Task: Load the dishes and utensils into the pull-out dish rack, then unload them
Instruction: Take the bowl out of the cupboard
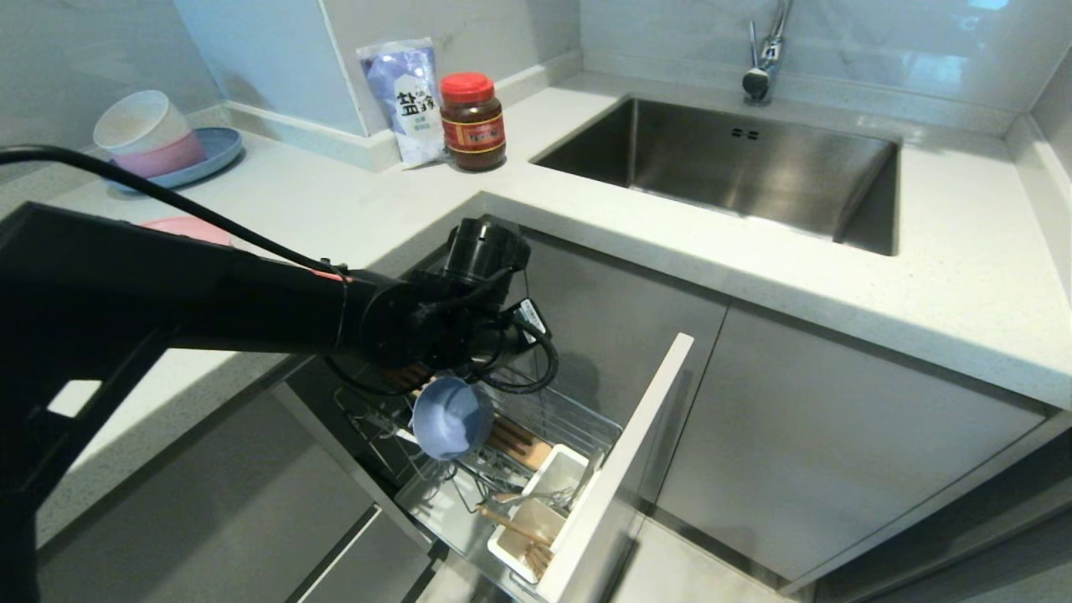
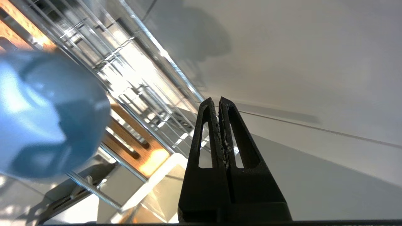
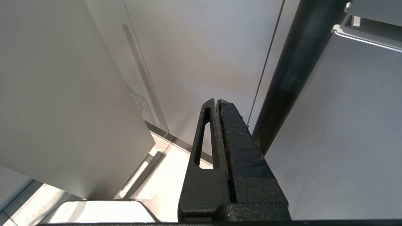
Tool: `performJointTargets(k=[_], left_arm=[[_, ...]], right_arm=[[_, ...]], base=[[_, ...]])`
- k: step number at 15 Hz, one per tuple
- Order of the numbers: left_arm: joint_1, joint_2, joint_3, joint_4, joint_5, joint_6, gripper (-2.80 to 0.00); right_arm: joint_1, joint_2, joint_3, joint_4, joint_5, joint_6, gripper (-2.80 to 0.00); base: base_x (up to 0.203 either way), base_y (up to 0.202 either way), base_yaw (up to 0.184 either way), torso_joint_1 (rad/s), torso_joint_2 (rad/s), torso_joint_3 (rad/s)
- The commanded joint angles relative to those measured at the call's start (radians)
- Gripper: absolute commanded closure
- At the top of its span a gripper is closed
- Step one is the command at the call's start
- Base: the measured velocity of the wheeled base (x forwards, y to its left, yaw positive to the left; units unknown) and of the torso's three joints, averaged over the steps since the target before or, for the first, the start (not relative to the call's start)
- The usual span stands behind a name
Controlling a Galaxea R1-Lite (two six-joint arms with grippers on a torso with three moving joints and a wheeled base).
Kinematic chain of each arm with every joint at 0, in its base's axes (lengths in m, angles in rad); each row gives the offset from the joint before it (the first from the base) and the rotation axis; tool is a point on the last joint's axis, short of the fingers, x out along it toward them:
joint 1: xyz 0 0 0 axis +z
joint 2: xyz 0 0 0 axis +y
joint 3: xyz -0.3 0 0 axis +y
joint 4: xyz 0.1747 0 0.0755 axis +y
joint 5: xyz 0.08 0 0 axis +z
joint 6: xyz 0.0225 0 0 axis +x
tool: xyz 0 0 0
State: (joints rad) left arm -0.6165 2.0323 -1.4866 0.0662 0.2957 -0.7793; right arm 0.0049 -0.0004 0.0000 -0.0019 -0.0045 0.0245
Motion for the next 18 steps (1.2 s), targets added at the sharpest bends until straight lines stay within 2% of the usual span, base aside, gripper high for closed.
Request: performJointTargets(k=[1,5,8,9,10,13,18], left_arm=[[-0.014,-0.070,0.017,0.000,0.002,-0.003,0.00],[-0.028,-0.067,0.046,0.015,0.007,0.002,0.00],[-0.031,-0.089,0.047,0.101,0.034,0.011,0.00],[-0.031,-0.091,0.038,0.117,0.056,0.035,0.00],[-0.032,-0.088,0.031,0.140,0.098,0.050,-2.80],[-0.038,-0.078,0.015,0.217,0.188,0.118,-2.80],[-0.039,-0.025,0.001,0.371,0.184,0.231,-2.80]], right_arm=[[0.000,-0.004,0.002,-0.001,0.000,0.000,0.00],[0.001,-0.004,0.002,-0.001,0.000,0.000,0.00],[0.000,-0.004,0.002,-0.001,0.000,0.000,0.00],[0.001,-0.004,0.002,0.000,0.000,0.000,0.00],[0.000,-0.004,0.002,-0.001,0.000,0.000,0.00],[0.000,-0.004,0.002,0.000,0.000,0.000,0.00],[0.000,-0.004,0.002,0.000,0.000,0.000,0.00]], base=[[0.000,0.000,0.000,0.000,0.00,0.000],[0.000,0.000,0.000,0.000,0.00,0.000],[0.000,0.000,0.000,0.000,0.00,0.000],[0.000,0.000,0.000,0.000,0.00,0.000],[0.000,0.000,0.000,0.000,0.00,0.000],[0.000,0.000,0.000,0.000,0.00,0.000],[0.000,0.000,0.000,0.000,0.00,0.000]])
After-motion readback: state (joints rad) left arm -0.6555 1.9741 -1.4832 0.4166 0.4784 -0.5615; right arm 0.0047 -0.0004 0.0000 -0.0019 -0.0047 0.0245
